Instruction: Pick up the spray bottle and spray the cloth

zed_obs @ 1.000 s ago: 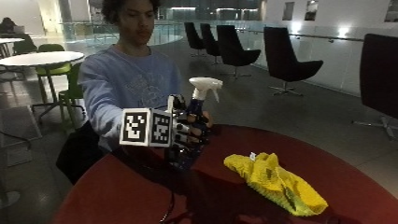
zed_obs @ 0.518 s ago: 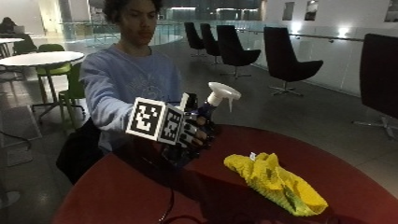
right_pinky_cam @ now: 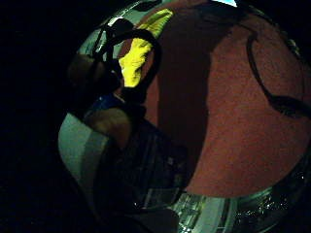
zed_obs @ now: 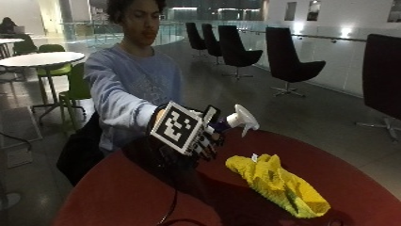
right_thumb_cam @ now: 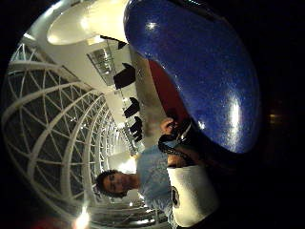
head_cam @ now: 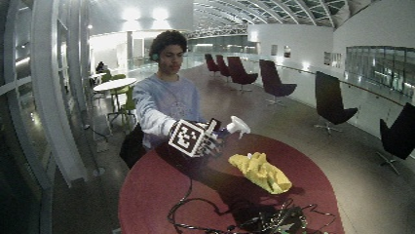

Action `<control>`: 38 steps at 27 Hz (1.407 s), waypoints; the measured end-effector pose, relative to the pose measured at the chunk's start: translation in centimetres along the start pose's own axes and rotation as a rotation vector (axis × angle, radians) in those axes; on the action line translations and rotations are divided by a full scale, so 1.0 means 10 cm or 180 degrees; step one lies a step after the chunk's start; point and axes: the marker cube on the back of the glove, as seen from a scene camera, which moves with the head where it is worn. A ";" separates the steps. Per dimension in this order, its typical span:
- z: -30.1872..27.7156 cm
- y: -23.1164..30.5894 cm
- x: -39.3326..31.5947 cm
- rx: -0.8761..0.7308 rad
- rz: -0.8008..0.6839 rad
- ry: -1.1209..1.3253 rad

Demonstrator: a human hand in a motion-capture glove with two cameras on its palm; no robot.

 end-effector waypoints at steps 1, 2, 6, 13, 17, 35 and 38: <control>0.01 -0.01 0.00 -0.0082 0.0081 0.0010; 0.02 -0.01 -0.01 -0.0164 0.0159 0.0019; 0.06 -0.10 -0.02 -0.0316 0.0428 0.0079; 0.12 -0.27 -0.02 -0.0323 0.0632 0.0196; 0.14 -0.25 -0.07 -0.0473 0.0630 0.0148; 0.16 -0.21 -0.11 -0.0600 0.0599 0.0028; 0.16 -0.16 -0.07 -0.0715 0.0602 0.0137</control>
